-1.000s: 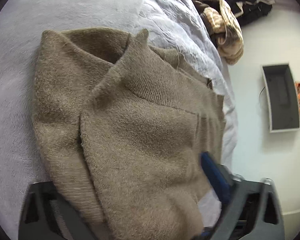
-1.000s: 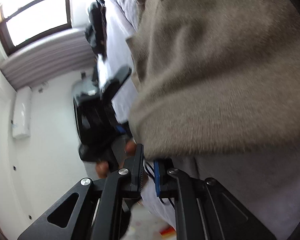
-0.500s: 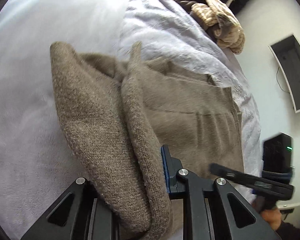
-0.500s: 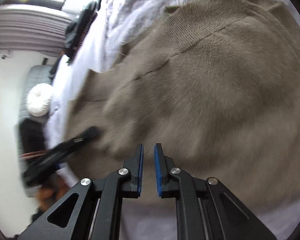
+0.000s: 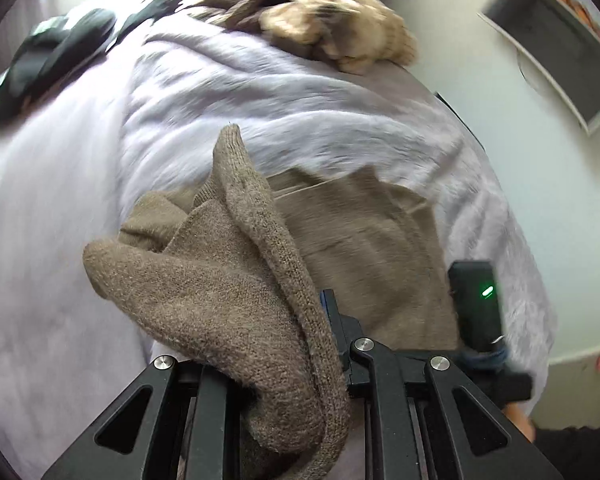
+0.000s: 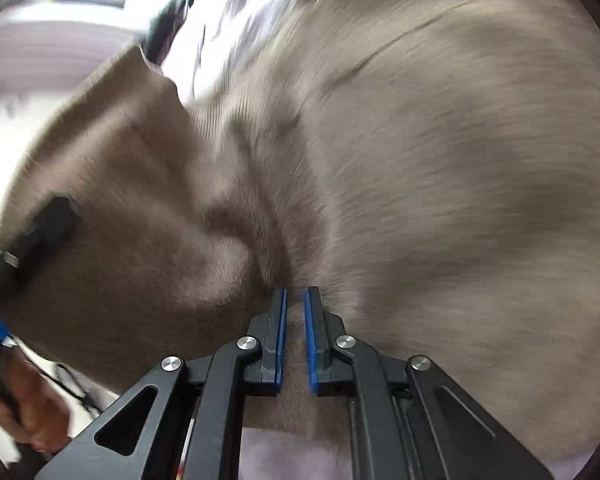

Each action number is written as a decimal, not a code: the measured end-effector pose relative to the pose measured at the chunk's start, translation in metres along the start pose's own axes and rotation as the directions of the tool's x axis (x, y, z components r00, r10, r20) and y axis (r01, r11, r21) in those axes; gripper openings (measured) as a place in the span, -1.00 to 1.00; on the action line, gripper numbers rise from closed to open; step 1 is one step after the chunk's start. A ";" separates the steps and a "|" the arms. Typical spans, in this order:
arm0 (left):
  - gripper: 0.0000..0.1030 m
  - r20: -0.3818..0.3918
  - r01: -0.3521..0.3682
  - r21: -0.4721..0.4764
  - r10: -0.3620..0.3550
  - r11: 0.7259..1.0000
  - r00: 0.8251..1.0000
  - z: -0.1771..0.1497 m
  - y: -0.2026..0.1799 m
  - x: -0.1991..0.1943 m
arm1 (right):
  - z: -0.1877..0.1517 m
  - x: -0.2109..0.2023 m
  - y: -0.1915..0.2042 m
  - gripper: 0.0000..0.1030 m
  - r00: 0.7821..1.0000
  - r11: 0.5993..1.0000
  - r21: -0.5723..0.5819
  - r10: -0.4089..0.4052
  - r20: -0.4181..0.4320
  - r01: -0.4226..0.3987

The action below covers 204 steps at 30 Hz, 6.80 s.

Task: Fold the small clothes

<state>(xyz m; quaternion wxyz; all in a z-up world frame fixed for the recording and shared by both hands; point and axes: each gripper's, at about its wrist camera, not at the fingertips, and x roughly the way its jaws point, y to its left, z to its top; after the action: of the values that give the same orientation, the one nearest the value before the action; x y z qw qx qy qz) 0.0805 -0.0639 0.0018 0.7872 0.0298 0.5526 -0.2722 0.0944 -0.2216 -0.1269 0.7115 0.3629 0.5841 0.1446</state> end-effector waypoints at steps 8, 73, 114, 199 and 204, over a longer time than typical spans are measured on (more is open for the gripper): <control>-0.60 -0.123 -0.077 0.312 0.120 0.947 0.985 0.026 -0.124 0.069 | 0.011 -0.098 -0.079 -0.73 0.979 0.980 0.150 0.101 0.176 -0.128; 0.67 -0.063 -0.268 -0.138 0.261 0.954 0.963 -0.034 0.019 0.076 | 0.008 -0.162 -0.139 -0.55 0.949 0.982 0.114 -0.176 0.262 0.151; 0.90 -0.140 -0.233 -0.178 0.210 0.956 0.968 -0.076 0.008 0.069 | -0.035 -0.183 -0.104 -0.71 0.980 0.994 0.018 -0.109 0.169 0.108; 0.91 -0.261 -0.145 -0.243 0.079 0.959 0.962 -0.068 0.024 0.063 | -0.024 -0.166 -0.135 0.80 0.983 0.979 0.128 -0.168 0.075 0.158; 0.91 -0.199 -0.051 -0.292 -0.009 0.955 0.980 -0.037 0.049 0.061 | -0.005 -0.163 -0.141 0.80 0.992 0.990 0.110 -0.092 0.080 0.083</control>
<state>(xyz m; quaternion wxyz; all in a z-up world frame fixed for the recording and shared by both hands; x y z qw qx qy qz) 0.0861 -0.0330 -0.0795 0.7268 -0.0553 0.6622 -0.1739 0.0137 -0.4203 -0.1060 0.7211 0.3800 0.5755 0.0661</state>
